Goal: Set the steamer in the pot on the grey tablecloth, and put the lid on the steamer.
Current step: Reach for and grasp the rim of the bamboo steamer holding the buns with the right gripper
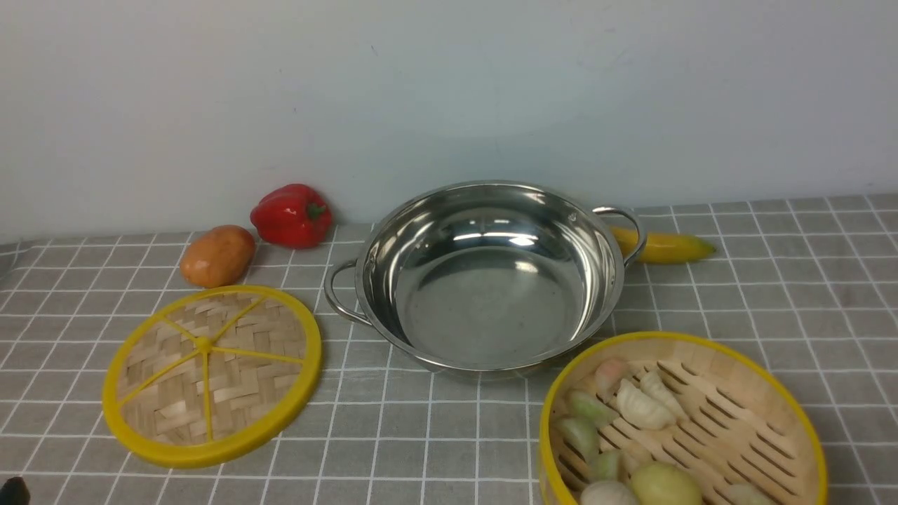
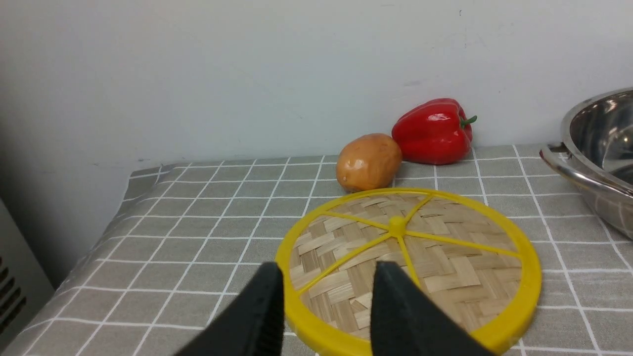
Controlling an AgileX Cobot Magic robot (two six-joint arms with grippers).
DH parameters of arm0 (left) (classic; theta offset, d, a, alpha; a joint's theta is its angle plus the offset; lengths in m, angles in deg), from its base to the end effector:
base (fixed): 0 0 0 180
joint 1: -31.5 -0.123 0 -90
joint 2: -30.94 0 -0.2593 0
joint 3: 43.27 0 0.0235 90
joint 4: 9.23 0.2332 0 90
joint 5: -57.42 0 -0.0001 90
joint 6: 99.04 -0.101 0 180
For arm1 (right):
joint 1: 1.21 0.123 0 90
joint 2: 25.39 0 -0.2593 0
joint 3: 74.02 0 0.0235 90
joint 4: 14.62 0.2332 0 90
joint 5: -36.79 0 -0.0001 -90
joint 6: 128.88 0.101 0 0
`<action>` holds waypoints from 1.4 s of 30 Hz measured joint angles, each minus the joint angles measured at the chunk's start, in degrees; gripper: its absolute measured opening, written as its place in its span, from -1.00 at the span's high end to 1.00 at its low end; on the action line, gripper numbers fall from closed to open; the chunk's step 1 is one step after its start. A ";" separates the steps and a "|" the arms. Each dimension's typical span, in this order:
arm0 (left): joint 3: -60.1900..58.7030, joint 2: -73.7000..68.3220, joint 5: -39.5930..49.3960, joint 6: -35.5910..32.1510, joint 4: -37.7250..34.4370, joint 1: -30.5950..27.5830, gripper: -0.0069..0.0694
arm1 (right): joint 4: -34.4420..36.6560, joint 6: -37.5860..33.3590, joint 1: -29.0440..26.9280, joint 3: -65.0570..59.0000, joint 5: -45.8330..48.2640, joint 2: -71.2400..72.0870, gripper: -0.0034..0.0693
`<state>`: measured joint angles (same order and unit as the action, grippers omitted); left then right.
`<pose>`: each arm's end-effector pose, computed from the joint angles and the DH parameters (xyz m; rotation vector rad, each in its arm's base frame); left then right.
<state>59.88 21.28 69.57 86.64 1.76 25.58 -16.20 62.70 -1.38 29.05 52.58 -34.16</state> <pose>0.0747 0.0118 0.1892 -0.0426 1.7207 0.1765 0.0735 -0.0010 0.1832 0.1635 1.7652 0.1183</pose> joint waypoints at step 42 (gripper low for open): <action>9.26 -2.02 -37.55 19.99 -29.87 0.00 0.18 | 20.83 6.07 0.66 14.85 -34.40 -0.29 0.25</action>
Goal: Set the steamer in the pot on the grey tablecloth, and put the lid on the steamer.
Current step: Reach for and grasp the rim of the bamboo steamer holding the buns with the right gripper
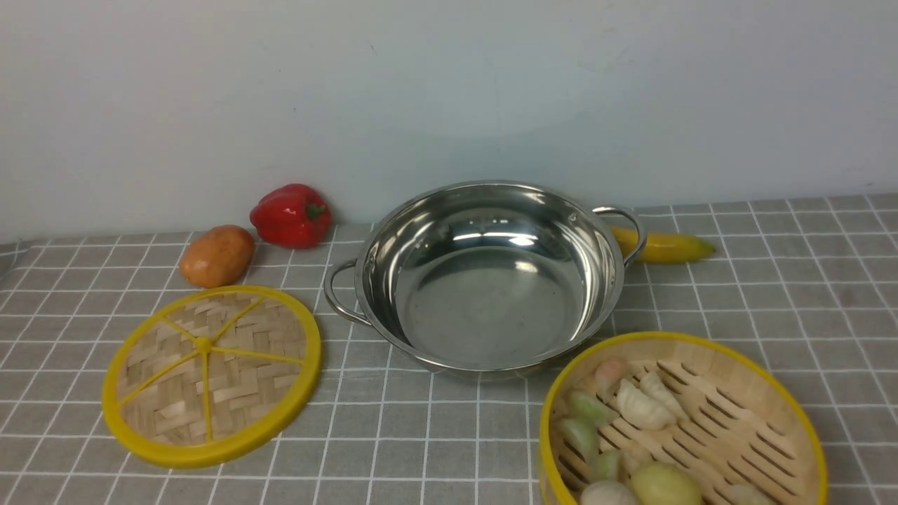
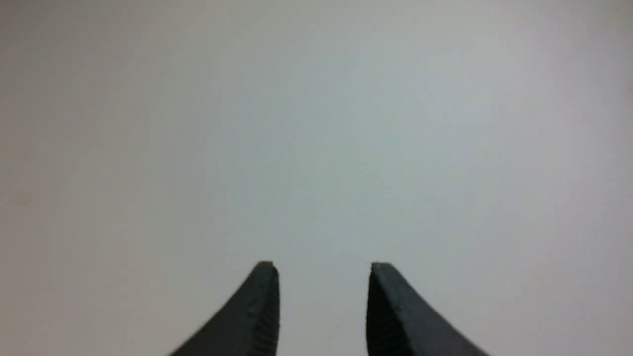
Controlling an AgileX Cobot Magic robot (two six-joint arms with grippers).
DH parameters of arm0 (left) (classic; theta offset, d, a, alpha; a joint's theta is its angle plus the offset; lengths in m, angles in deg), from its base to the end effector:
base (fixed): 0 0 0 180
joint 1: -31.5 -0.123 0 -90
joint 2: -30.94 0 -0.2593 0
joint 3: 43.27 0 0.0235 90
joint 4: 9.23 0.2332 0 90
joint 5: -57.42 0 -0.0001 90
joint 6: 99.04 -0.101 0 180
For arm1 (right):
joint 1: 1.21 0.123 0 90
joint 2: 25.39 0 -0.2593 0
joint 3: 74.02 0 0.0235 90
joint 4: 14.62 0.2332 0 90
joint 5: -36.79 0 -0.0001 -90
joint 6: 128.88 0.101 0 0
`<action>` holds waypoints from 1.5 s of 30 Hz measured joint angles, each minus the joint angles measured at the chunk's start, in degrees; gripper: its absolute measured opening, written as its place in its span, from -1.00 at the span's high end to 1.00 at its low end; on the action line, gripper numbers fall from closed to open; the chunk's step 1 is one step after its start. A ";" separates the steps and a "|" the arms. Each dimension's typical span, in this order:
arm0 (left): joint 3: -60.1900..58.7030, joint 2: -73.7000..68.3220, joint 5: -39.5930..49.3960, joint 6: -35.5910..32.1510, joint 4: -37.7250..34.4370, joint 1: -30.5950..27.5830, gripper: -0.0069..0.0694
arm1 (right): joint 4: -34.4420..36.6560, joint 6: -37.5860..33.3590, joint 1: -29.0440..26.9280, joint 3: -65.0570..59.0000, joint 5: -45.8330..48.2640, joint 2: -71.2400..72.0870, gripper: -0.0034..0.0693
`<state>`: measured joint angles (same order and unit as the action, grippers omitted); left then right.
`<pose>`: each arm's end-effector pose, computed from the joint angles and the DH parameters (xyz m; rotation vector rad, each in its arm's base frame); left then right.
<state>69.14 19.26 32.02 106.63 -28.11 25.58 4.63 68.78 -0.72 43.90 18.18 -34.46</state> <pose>0.0512 0.0194 0.2992 -0.5195 0.8315 -0.5258 0.0379 -0.0103 0.3211 0.3823 0.8704 0.5393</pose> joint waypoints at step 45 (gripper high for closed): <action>36.35 -65.44 74.84 -25.25 16.82 0.00 0.18 | -2.97 -20.54 4.72 33.21 69.64 -81.05 0.25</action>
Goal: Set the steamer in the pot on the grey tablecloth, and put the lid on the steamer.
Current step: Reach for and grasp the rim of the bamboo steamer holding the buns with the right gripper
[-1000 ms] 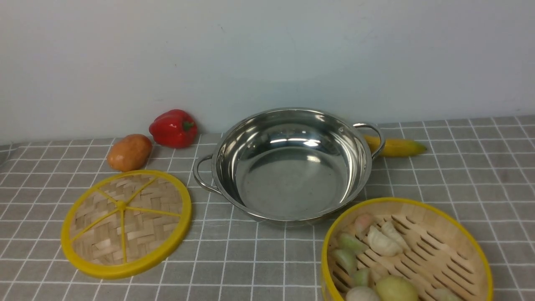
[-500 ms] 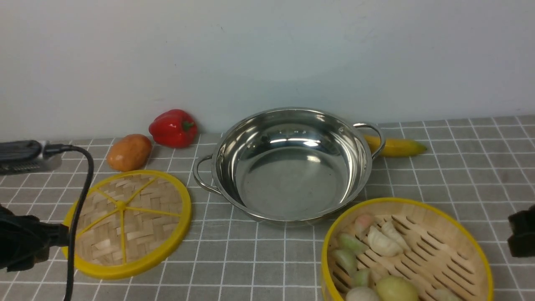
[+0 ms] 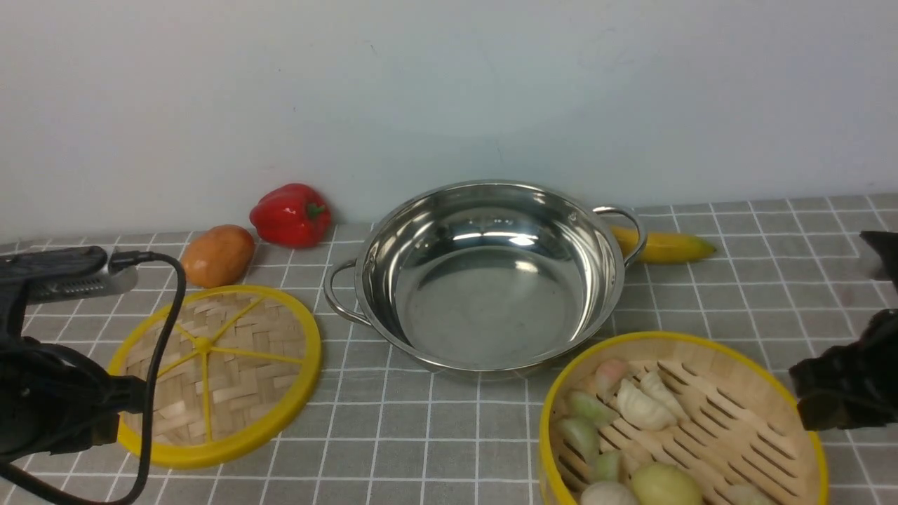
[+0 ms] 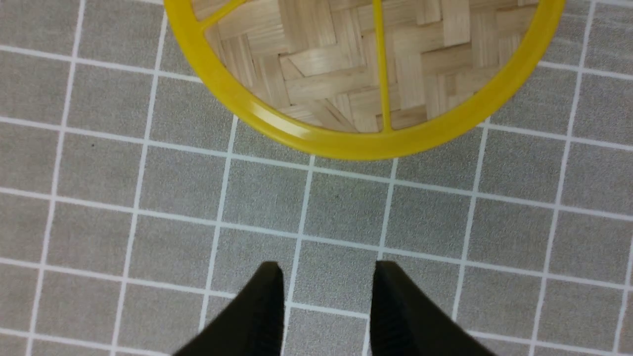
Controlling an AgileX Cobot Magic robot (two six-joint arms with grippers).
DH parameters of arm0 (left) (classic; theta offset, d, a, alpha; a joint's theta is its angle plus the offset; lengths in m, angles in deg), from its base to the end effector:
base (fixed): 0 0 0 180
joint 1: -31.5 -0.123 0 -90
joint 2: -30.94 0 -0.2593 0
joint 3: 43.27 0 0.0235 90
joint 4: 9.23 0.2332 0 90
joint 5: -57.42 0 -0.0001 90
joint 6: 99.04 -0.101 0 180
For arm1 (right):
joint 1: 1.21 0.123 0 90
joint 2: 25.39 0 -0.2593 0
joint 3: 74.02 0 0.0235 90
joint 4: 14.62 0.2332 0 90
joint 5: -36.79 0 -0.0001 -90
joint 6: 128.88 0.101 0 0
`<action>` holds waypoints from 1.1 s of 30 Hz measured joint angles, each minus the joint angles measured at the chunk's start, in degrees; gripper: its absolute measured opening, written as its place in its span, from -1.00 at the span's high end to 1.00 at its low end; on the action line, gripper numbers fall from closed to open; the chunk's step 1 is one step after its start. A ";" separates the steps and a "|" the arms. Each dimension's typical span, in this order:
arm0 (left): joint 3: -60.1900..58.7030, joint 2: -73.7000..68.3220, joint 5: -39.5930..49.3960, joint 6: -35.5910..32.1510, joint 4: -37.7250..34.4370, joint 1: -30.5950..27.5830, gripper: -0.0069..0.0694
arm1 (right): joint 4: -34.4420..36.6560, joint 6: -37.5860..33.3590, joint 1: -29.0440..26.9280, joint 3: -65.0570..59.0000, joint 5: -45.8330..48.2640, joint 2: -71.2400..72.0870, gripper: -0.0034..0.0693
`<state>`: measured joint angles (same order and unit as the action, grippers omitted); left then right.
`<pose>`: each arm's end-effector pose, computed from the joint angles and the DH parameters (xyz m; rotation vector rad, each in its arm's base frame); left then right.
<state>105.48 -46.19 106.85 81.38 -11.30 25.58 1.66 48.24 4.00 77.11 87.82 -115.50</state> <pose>0.2082 0.0188 0.2310 -0.1771 2.7475 -0.0182 0.2319 0.0433 0.1931 0.0279 2.9524 0.3556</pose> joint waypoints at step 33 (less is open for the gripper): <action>0.00 0.00 -1.57 -0.42 -0.55 0.00 0.18 | -6.16 6.77 1.67 0.11 -2.62 -6.39 0.25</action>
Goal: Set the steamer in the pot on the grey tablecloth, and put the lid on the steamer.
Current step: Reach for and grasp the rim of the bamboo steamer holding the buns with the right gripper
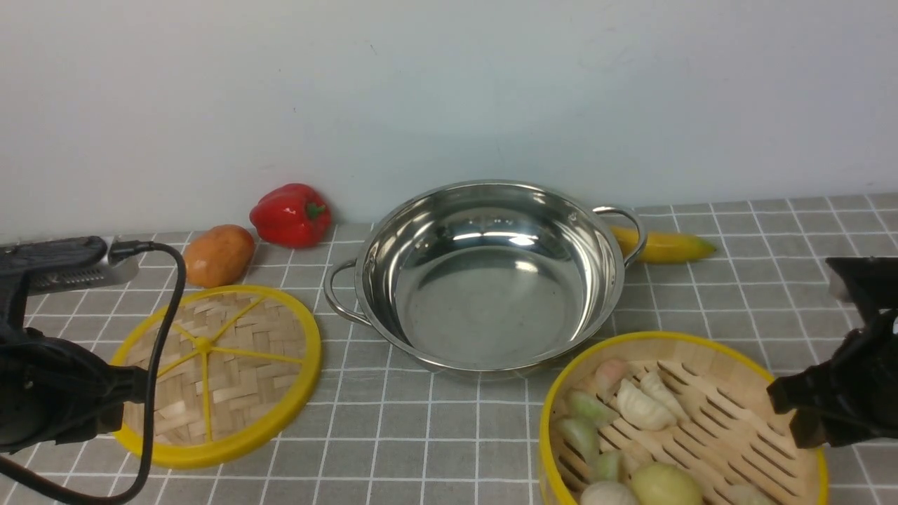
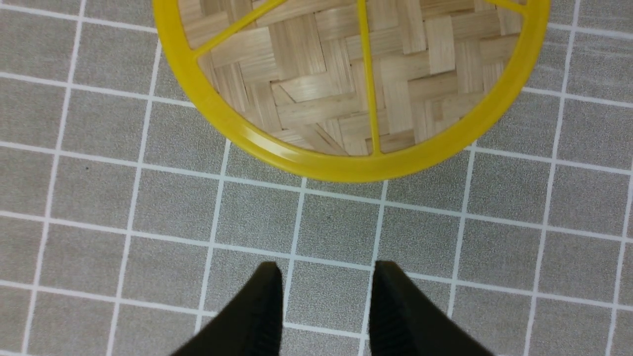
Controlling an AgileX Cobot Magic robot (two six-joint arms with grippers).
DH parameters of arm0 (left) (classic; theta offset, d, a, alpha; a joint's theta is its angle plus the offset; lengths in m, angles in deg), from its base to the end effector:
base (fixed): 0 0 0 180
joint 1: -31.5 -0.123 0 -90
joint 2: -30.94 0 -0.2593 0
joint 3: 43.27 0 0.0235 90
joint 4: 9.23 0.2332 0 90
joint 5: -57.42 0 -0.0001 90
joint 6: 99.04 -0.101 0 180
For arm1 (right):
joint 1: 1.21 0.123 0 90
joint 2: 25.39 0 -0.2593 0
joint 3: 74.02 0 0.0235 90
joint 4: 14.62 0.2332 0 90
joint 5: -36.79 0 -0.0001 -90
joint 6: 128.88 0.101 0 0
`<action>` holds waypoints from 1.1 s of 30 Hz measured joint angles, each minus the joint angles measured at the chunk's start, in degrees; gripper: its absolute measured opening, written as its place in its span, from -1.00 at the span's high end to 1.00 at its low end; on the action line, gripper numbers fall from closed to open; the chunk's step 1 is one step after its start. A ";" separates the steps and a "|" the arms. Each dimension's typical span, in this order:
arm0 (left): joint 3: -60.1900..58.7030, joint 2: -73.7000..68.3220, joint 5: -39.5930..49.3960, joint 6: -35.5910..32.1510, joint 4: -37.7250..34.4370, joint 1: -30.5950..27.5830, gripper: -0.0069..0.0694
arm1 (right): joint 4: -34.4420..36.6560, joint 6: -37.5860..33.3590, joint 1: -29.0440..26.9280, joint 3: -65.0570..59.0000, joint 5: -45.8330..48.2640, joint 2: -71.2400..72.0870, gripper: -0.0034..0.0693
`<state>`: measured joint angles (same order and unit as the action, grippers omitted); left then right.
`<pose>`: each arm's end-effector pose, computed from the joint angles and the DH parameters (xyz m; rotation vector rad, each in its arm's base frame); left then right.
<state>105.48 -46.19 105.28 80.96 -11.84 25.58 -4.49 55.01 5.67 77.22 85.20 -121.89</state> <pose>0.2108 0.0184 0.2321 -0.1727 2.7199 -0.0251 0.2417 0.0426 0.1658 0.0881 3.0354 0.2257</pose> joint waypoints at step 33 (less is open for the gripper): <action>0.00 0.00 -0.15 0.00 0.00 0.00 0.18 | -3.23 -2.06 0.00 2.45 16.93 6.17 0.62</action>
<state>105.48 -46.19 105.13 80.96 -11.84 25.58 -7.72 52.95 5.67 79.66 102.13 -115.73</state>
